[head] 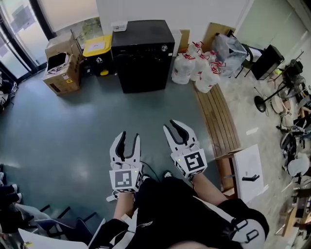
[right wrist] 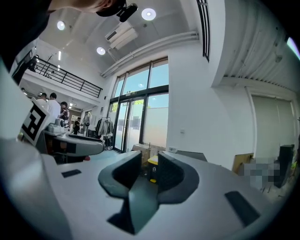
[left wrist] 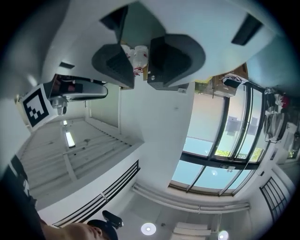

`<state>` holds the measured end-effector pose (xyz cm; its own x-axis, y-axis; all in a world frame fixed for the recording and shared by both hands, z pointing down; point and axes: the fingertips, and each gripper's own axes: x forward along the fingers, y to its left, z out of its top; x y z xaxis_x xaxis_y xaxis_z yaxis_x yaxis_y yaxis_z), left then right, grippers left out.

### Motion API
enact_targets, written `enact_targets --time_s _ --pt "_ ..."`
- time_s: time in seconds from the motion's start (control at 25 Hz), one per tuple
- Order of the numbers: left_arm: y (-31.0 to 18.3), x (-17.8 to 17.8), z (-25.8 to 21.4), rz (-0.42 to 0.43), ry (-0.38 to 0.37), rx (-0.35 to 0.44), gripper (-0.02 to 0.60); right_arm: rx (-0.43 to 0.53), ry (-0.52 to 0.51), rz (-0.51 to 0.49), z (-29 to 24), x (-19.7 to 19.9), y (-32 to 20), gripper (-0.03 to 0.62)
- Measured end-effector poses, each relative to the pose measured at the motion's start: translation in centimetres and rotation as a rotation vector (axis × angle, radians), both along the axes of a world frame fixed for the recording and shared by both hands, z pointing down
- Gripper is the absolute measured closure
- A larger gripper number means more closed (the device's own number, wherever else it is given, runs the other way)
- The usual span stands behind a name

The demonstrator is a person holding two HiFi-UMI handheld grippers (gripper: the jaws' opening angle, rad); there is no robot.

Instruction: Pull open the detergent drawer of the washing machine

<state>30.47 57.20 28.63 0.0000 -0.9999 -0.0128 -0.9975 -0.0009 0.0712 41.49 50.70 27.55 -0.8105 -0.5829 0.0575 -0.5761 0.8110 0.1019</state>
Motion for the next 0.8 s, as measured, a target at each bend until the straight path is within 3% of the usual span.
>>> enact_targets --time_s 0.04,0.28,0.56,0.8 --pt "0.2 -0.6 0.4 0.001 0.016 -0.005 0.371 -0.012 0.007 -0.004 0.5 -0.4 0.0 0.466" --pt "0.7 -4.7 2.5 -0.018 0.096 -0.04 0.296 -0.064 0.02 -0.011 2.2 -2.5 -0.3 0.337" --pt "-1.5 -8.6 3.8 -0.049 0.134 -0.079 0.249 -0.09 0.054 -0.042 3.1 -5.5 -3.5 0.279" --pt "-7.7 -10.9 5.0 -0.014 0.109 -0.137 0.25 -0.108 0.033 -0.061 4.1 -9.1 -9.9 0.27"
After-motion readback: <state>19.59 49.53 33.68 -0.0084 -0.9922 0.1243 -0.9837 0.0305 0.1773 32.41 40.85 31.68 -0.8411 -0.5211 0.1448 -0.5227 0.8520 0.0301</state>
